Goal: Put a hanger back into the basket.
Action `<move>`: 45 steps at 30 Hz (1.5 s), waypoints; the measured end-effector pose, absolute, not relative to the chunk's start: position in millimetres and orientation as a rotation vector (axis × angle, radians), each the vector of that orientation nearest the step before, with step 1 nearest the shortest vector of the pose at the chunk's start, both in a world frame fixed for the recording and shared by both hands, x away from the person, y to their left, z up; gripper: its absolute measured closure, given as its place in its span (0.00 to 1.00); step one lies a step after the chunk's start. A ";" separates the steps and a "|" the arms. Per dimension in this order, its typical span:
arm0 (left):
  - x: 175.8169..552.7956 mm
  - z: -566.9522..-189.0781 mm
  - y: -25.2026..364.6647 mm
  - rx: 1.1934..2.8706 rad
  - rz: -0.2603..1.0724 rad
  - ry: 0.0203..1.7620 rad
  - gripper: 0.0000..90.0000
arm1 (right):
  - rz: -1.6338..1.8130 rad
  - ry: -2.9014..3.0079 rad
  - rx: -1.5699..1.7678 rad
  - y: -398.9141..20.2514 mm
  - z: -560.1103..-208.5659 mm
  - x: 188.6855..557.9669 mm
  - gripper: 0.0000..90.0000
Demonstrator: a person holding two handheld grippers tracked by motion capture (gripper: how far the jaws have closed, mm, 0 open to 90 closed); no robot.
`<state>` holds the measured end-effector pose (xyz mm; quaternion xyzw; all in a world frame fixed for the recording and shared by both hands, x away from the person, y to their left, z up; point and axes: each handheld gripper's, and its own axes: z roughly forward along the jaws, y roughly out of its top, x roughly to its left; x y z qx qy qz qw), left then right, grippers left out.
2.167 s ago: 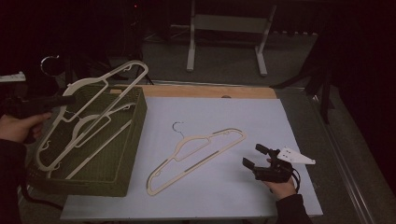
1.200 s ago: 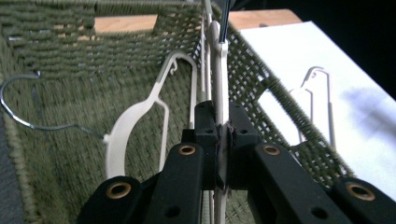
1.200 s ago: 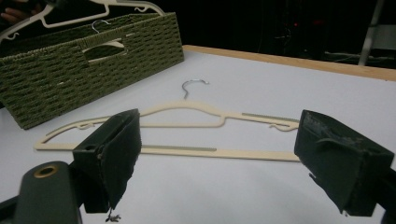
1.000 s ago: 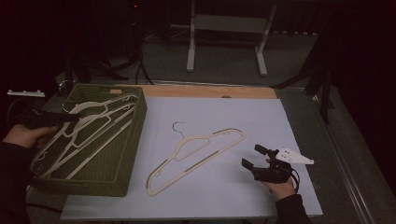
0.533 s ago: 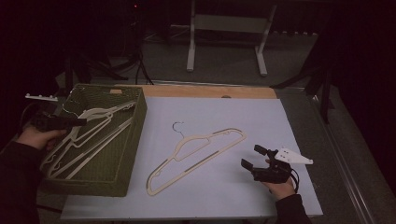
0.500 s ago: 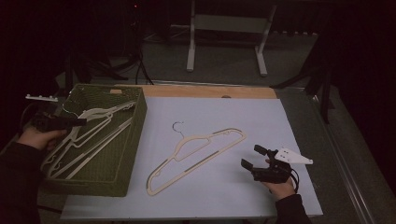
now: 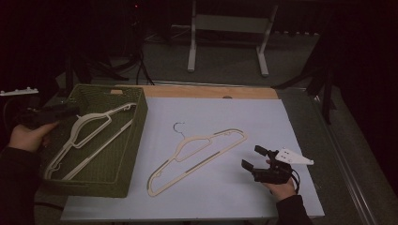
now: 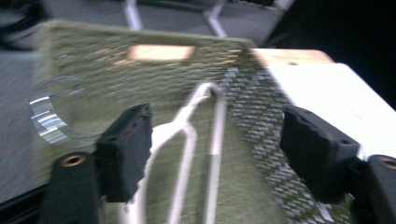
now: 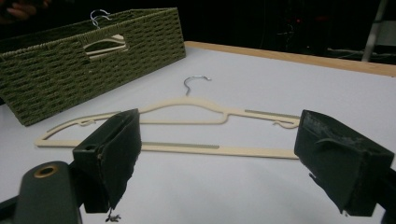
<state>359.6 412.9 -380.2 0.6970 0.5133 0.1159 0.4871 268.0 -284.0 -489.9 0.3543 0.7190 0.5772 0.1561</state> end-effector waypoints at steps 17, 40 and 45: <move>284.0 -343.6 366.0 1.623 0.695 1.107 0.17 | 1.641 2.070 1.011 -282.0 -490.9 268.3 0.16; 214.3 -361.6 284.1 1.587 0.459 0.942 0.15 | 1.635 2.081 1.002 -277.9 -491.1 269.2 0.16; 223.4 -374.0 248.8 1.623 0.364 0.918 0.14 | 1.632 2.082 1.004 -278.0 -490.7 268.7 0.16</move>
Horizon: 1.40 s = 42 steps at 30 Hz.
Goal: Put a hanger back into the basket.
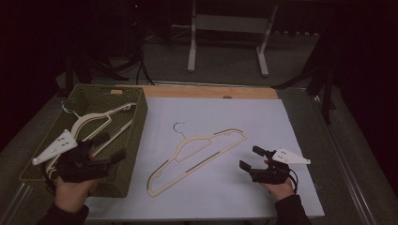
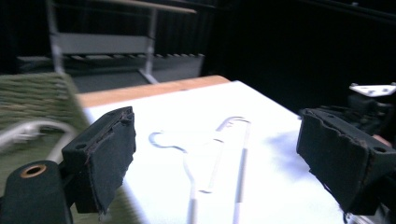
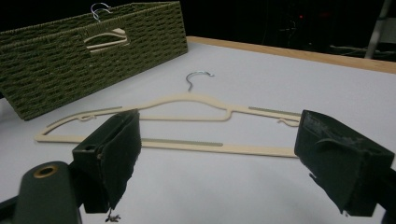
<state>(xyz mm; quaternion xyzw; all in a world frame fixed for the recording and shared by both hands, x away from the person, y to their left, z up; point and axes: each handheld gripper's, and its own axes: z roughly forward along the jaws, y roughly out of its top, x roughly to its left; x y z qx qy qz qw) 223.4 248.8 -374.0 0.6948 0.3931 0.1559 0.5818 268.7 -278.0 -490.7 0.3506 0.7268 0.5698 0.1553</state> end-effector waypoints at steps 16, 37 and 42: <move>252.2 -396.4 157.0 1.742 0.114 0.822 0.13 | 1.585 2.136 0.976 -267.1 -487.3 279.5 0.16; 339.0 -466.6 93.3 1.890 -0.050 1.098 0.17 | 1.512 2.247 0.910 -234.4 -491.5 306.5 0.27; 358.8 -485.8 90.6 1.950 -0.029 1.185 0.17 | 1.523 2.243 0.925 -236.1 -493.2 305.7 0.27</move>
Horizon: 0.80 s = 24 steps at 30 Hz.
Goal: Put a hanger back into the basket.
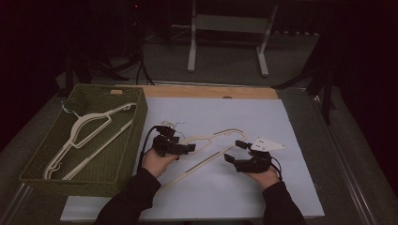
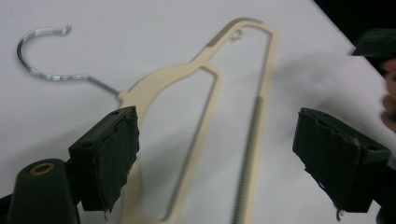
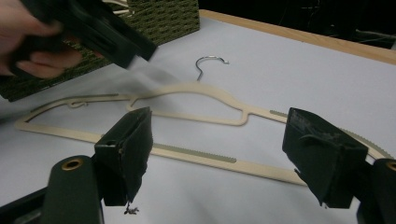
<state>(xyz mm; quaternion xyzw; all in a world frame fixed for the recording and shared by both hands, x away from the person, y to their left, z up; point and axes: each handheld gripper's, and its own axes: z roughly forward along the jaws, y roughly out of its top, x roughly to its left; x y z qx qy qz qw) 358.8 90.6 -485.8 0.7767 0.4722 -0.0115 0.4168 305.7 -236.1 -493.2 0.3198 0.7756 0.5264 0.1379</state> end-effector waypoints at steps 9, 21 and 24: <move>377.6 -506.8 83.6 2.088 0.144 1.256 0.34 | 1.568 2.209 0.941 -244.1 -492.7 301.5 0.26; 374.4 -515.9 71.2 2.177 0.143 1.181 0.58 | 1.601 2.160 0.969 -254.2 -491.8 299.4 0.26; 369.8 -517.3 64.5 2.214 0.097 1.126 0.60 | 1.600 2.156 0.976 -255.2 -491.5 299.1 0.26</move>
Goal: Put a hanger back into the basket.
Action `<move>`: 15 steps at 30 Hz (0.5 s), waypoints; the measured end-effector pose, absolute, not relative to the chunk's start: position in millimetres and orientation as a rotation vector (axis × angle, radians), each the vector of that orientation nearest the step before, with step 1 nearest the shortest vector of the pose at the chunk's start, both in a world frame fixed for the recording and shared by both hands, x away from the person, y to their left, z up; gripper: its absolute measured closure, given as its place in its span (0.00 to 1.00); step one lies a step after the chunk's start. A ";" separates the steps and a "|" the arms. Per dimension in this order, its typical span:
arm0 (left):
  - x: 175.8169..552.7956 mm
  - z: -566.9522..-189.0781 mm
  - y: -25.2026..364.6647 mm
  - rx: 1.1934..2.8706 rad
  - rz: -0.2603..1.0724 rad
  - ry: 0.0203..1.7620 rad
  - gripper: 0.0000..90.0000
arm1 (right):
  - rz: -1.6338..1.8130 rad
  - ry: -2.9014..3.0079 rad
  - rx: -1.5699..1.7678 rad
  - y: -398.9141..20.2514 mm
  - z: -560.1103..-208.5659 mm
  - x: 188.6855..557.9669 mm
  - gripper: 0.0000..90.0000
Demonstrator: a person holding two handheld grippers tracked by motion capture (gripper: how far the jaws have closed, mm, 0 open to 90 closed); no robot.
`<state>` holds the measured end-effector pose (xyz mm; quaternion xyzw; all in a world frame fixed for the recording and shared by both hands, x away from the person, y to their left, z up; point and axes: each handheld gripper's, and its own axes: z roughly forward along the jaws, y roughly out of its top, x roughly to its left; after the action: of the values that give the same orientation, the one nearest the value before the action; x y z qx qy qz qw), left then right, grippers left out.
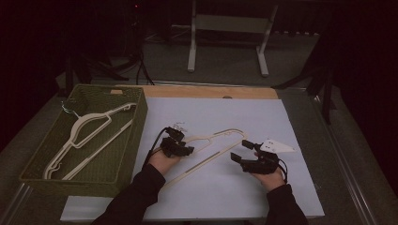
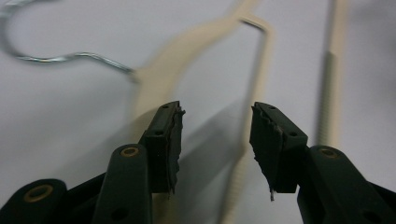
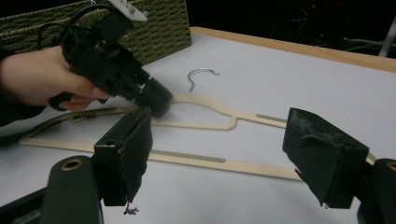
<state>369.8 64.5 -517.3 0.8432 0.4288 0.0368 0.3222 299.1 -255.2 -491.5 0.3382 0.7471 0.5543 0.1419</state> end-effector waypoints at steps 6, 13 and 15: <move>358.9 -506.4 62.7 2.182 0.201 1.080 0.60 | 1.601 2.148 0.984 -257.3 -491.5 298.0 0.26; 371.3 -499.6 82.6 2.180 0.337 1.210 0.77 | 1.611 2.148 0.981 -257.1 -492.0 297.3 0.27; 370.5 -499.6 86.0 2.162 0.370 1.203 1.00 | 1.606 2.152 0.976 -256.5 -492.5 297.6 0.27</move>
<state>370.5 86.0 -499.6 0.8204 0.4566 0.1403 0.3144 297.6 -256.5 -492.5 0.3381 0.7456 0.5564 0.1417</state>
